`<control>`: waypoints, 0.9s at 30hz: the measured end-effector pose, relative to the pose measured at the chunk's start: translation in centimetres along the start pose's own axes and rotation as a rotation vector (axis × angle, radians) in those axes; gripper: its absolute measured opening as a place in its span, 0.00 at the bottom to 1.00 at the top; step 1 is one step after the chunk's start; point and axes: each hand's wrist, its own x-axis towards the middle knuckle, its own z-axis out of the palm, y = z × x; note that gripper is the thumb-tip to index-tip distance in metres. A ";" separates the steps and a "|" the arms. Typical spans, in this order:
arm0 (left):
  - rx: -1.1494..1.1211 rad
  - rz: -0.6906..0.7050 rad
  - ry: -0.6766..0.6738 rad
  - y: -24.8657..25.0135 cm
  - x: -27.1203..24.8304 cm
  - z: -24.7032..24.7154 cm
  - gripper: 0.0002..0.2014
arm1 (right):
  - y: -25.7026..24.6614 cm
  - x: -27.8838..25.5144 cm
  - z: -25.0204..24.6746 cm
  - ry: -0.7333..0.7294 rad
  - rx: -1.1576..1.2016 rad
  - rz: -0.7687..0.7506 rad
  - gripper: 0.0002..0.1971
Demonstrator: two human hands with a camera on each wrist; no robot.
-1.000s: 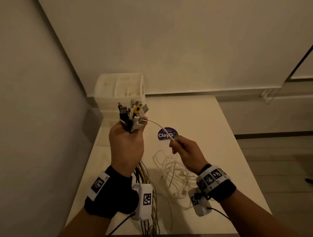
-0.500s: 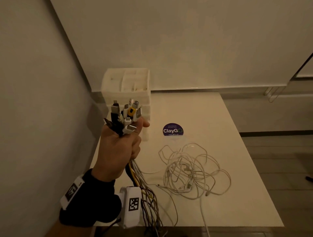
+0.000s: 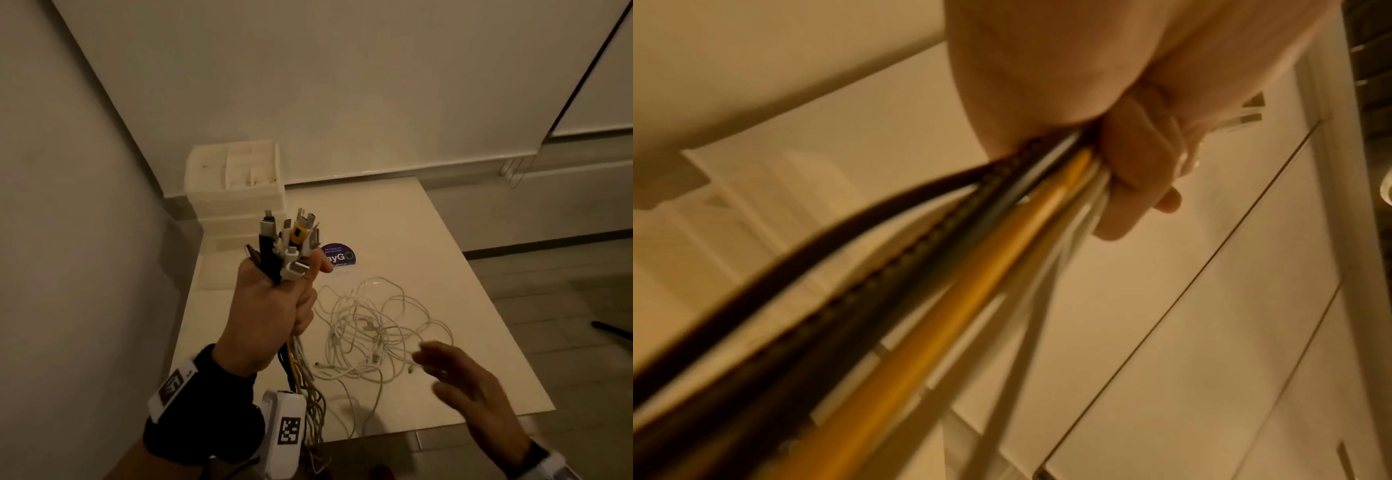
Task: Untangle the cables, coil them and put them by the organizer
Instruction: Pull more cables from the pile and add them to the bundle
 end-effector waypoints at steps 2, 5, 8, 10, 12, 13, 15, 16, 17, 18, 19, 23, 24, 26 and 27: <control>0.006 -0.001 -0.030 -0.5 -0.5 1.0 0.11 | -2.7 1.9 4.3 -0.341 -0.099 -0.166 0.30; 0.007 -0.001 -0.072 -1.0 -1.3 1.9 0.08 | -4.6 4.3 9.4 -0.664 -0.178 -0.245 0.25; -0.009 -0.006 -0.076 -1.1 -1.9 1.7 0.08 | -3.2 4.9 13.4 -0.771 -0.260 -0.226 0.05; -0.035 0.016 -0.048 -0.9 -2.0 1.1 0.08 | -1.1 5.2 13.9 -0.751 -0.294 -0.153 0.14; -0.098 0.029 -0.029 -0.4 -2.0 0.3 0.10 | 1.3 5.0 13.5 -0.747 -0.269 -0.041 0.17; -0.132 0.035 -0.024 -0.2 -1.9 0.0 0.12 | 2.4 4.7 13.1 -0.740 -0.268 0.003 0.17; -0.177 0.044 -0.022 0.4 -1.4 -0.5 0.19 | 5.0 4.1 12.1 -0.702 -0.290 0.080 0.16; -0.189 0.048 -0.022 0.6 -1.2 -0.5 0.21 | 6.3 3.9 11.7 -0.689 -0.291 0.118 0.16; -0.199 0.053 -0.025 0.8 -0.9 -0.4 0.22 | 7.4 3.8 11.4 -0.674 -0.293 0.163 0.18; -0.204 0.056 -0.029 0.8 -0.6 -0.2 0.21 | 8.5 3.6 11.4 -0.669 -0.304 0.203 0.19; -0.203 0.057 -0.032 0.6 -0.3 0.1 0.20 | 9.4 3.6 11.5 -0.670 -0.332 0.232 0.22; -0.179 0.037 0.006 -0.7 0.6 1.5 0.12 | 10.8 3.8 12.4 -0.710 -0.428 0.292 0.38; -0.177 0.033 0.014 -0.9 0.9 1.7 0.13 | 11.2 4.0 12.6 -0.726 -0.451 0.292 0.43; -0.161 0.038 0.022 -0.8 1.5 1.6 0.16 | 10.9 4.1 12.3 -0.708 -0.463 0.244 0.33; -0.160 0.042 0.015 -0.7 1.9 1.5 0.19 | 10.3 4.2 11.8 -0.719 -0.483 0.225 0.26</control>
